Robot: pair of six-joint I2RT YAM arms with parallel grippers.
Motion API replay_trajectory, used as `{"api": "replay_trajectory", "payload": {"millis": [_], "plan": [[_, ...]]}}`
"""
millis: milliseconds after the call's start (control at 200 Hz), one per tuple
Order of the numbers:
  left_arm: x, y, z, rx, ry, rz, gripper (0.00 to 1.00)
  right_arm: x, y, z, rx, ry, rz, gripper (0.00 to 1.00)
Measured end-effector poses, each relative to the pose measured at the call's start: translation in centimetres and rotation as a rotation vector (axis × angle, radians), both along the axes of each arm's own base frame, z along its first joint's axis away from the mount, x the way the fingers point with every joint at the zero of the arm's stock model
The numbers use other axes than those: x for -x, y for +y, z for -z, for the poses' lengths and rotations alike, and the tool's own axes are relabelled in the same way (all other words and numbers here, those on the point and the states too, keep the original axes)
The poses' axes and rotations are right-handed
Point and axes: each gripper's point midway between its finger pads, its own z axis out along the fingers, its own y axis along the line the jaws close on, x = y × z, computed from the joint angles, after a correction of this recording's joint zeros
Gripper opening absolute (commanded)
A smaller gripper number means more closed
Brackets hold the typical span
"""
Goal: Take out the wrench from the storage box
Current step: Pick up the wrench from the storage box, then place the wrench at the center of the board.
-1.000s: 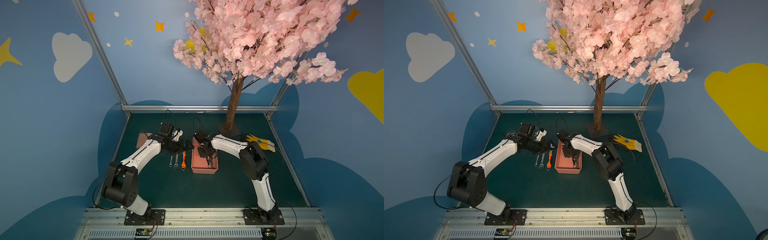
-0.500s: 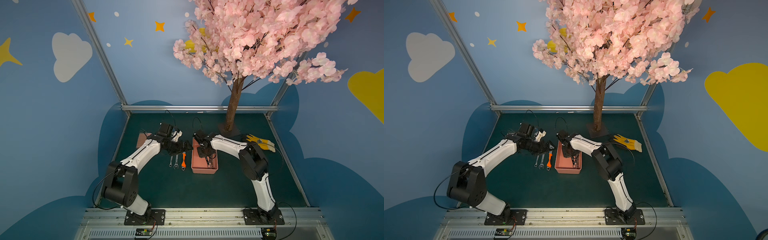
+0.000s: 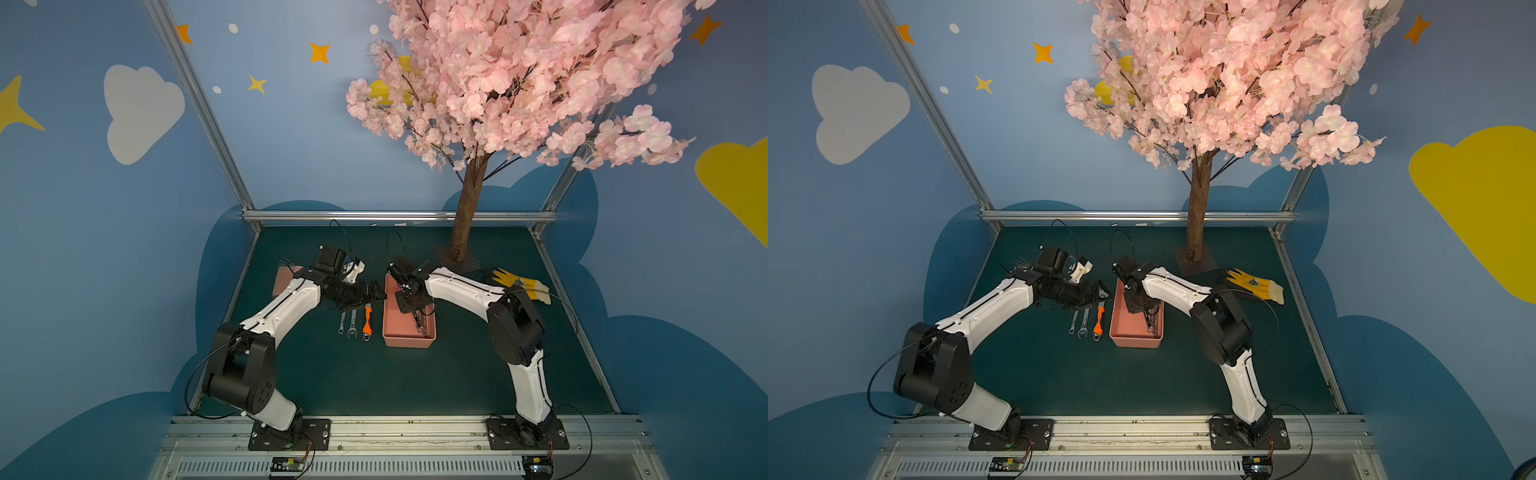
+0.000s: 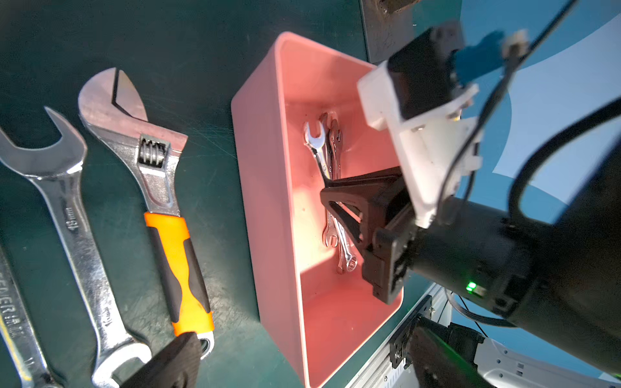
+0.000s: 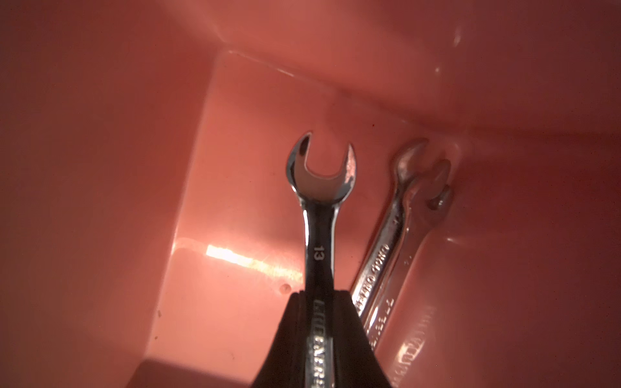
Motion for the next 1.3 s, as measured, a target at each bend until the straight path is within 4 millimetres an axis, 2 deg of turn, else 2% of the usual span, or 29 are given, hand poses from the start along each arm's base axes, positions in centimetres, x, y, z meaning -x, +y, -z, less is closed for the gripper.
{"api": "replay_trajectory", "payload": {"millis": [180,320,486,601,801,901,1026,1297], "plan": [[0.1,0.0,0.0,-0.001,0.005,0.0,1.0,-0.3,0.3,-4.2,-0.042,-0.066,-0.009,0.0],[0.2,-0.2,-0.3,0.006,0.006,-0.002,1.0,0.2,-0.1,-6.6,-0.053,-0.093,-0.022,0.0],[0.4,-1.6,-1.2,0.019,-0.007,0.018,1.0,0.5,-1.6,-8.7,-0.052,-0.114,-0.01,0.0],[0.5,-2.9,-2.1,0.03,-0.023,0.042,1.0,0.5,-4.3,-9.1,-0.047,-0.114,0.035,0.0],[0.4,-4.6,-2.8,0.04,-0.043,0.075,1.0,1.0,-11.5,-7.3,-0.02,-0.071,0.168,0.0],[0.2,-4.7,-2.5,0.035,-0.034,0.075,1.0,1.3,-13.8,-5.5,-0.005,-0.04,0.218,0.0],[0.0,-4.7,-2.1,0.028,-0.027,0.072,1.0,1.5,-14.1,-3.3,-0.002,-0.004,0.231,0.0],[0.1,-4.4,-1.6,0.003,-0.016,0.066,1.0,-0.2,-12.9,1.4,-0.03,0.053,0.274,0.0]]}}
